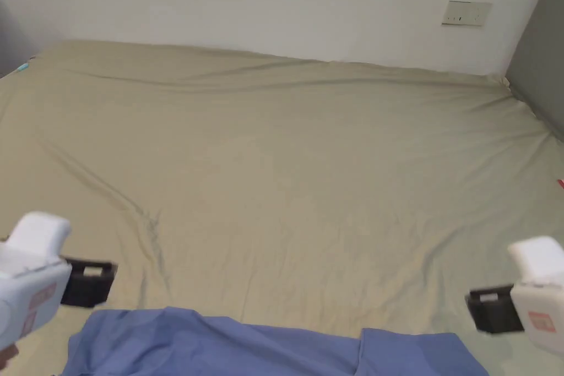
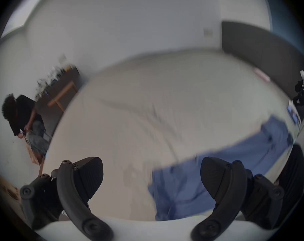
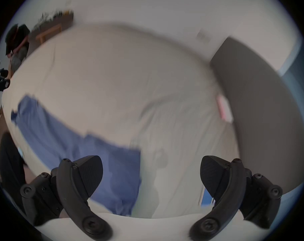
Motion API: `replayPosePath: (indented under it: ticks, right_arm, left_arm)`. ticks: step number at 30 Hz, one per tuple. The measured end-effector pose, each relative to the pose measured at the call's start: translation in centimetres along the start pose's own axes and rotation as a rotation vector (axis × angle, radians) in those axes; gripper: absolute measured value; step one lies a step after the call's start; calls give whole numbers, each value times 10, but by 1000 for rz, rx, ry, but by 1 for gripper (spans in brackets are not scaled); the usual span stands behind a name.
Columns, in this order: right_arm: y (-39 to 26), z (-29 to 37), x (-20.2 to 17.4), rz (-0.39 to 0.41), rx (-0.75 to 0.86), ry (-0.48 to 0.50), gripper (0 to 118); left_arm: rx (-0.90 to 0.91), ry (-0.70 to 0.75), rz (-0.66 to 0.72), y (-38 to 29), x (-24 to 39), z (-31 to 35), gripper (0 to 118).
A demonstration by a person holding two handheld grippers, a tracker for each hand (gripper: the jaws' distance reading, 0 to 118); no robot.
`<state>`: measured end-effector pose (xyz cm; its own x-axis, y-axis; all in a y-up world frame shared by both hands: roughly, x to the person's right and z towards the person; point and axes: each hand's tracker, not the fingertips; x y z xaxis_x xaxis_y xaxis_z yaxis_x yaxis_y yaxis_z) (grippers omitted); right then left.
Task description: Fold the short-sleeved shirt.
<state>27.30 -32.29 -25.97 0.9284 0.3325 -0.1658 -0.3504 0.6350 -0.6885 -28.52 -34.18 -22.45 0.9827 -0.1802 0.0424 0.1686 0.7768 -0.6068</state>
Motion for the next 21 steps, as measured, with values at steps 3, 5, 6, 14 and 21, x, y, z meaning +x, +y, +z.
replayPosePath:
  ticks: [3,5,6,14,21]
  right_arm:
    - [32,55,-9,-135,273,6,115]
    - [47,86,-19,-193,388,11,115]
    - [52,98,-26,-208,434,-1,115]
    - [64,158,-106,-125,694,-29,86]
    - [60,152,-142,-67,704,-30,2]
  left_arm:
    - [227,25,69,41,18,47,112]
    - [333,13,125,60,32,71,112]
    - [380,2,148,67,38,81,111]
    - [577,54,98,84,102,122,31]
    - [680,147,44,77,134,127,0]
